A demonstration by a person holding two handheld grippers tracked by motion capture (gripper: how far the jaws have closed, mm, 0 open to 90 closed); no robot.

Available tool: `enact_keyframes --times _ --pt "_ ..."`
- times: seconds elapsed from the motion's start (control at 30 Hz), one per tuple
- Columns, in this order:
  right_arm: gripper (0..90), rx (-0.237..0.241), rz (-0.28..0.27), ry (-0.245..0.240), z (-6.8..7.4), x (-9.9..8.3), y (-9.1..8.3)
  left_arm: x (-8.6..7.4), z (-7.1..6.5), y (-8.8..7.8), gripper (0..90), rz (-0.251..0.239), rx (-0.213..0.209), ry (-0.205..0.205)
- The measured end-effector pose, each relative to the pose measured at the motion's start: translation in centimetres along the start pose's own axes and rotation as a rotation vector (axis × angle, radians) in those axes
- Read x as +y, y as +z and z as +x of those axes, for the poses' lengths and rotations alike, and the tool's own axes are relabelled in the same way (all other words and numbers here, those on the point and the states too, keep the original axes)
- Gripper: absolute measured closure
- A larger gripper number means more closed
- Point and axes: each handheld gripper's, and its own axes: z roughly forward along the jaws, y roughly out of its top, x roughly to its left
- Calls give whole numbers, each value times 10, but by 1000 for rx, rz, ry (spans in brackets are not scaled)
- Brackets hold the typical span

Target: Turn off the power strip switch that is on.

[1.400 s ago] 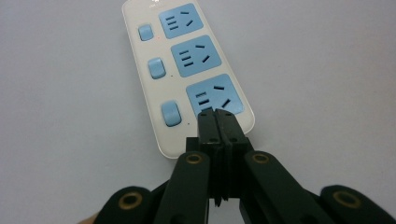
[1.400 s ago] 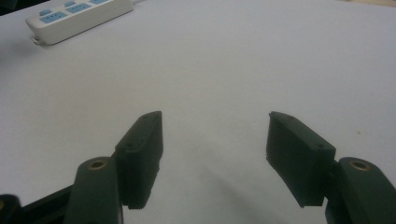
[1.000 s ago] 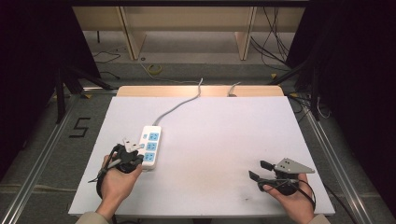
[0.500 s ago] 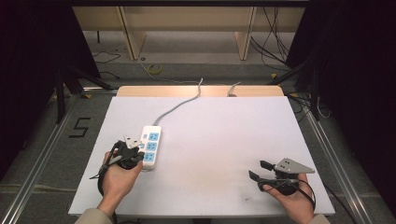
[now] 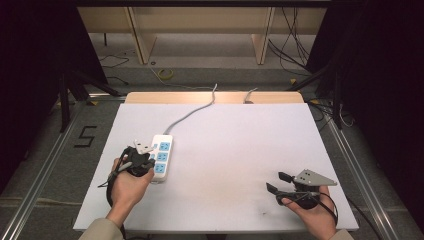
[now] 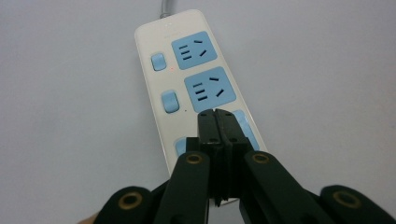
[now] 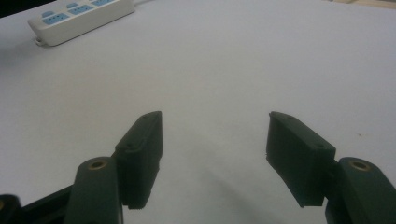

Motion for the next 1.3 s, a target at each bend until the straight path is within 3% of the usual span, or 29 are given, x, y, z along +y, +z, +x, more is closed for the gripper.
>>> enact_keyframes --times 1.3 --pt "374 4 3 -9 1 0 1 17 13 13 895 5 18 -8"
